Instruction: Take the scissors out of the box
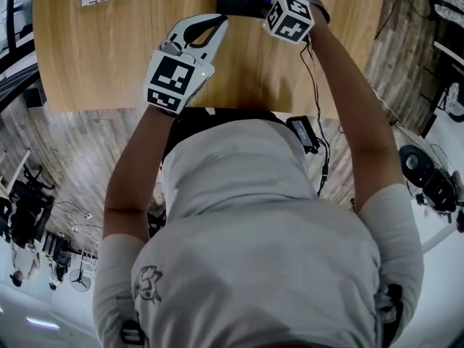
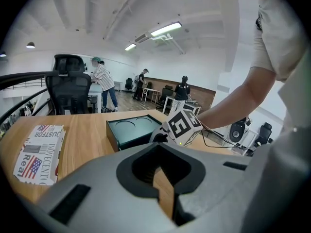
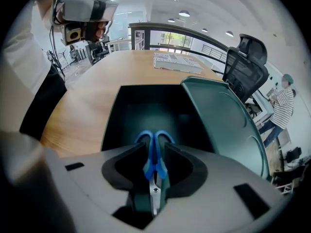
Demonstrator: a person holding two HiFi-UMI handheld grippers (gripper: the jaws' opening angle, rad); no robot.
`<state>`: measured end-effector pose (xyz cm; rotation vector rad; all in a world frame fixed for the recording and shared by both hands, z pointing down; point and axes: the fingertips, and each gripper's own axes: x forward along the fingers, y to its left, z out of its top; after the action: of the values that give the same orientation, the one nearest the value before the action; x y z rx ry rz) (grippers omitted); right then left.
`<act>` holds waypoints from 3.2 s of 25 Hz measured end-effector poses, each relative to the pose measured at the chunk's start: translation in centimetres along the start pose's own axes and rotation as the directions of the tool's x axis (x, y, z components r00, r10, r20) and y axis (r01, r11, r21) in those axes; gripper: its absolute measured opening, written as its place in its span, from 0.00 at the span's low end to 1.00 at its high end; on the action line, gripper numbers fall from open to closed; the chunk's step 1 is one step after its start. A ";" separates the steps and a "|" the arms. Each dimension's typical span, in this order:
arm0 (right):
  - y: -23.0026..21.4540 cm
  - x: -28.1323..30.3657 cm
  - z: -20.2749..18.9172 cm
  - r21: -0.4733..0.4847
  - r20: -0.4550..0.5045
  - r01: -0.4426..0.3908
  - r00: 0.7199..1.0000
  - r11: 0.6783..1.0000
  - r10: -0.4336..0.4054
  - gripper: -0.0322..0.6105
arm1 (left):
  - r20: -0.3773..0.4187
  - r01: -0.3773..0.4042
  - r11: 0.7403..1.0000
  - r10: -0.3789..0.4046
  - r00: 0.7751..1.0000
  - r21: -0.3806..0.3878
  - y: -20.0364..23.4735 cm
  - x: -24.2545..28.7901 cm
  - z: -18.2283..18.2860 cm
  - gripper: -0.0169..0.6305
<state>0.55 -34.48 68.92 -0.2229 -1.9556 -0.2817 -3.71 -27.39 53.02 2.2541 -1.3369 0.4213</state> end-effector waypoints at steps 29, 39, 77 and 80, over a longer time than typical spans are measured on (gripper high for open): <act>-0.2 -0.7 -0.4 0.089 0.012 0.010 1.000 0.996 -0.011 0.20 | 0.012 -0.020 0.999 0.019 1.000 0.026 -2.0 -3.1 1.1 0.03; -0.4 -6.6 1.9 0.127 0.114 0.133 0.982 0.983 -0.147 0.20 | 0.035 -0.035 0.997 0.033 0.999 0.063 -3.2 -5.8 2.9 0.03; 17.5 -28.3 15.0 0.663 0.322 0.402 0.609 0.632 -0.725 0.20 | 0.161 0.160 0.952 -0.206 0.965 0.262 -9.9 -23.9 2.6 0.03; 19.5 -28.9 15.6 0.686 0.316 0.393 0.597 0.613 -0.737 0.20 | 0.161 0.177 0.947 -0.226 0.961 0.268 -10.2 -25.2 2.3 0.03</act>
<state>3.63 -11.96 38.21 0.8833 -2.5888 -0.0499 -6.67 -6.01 36.25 2.6720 -1.1780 0.3241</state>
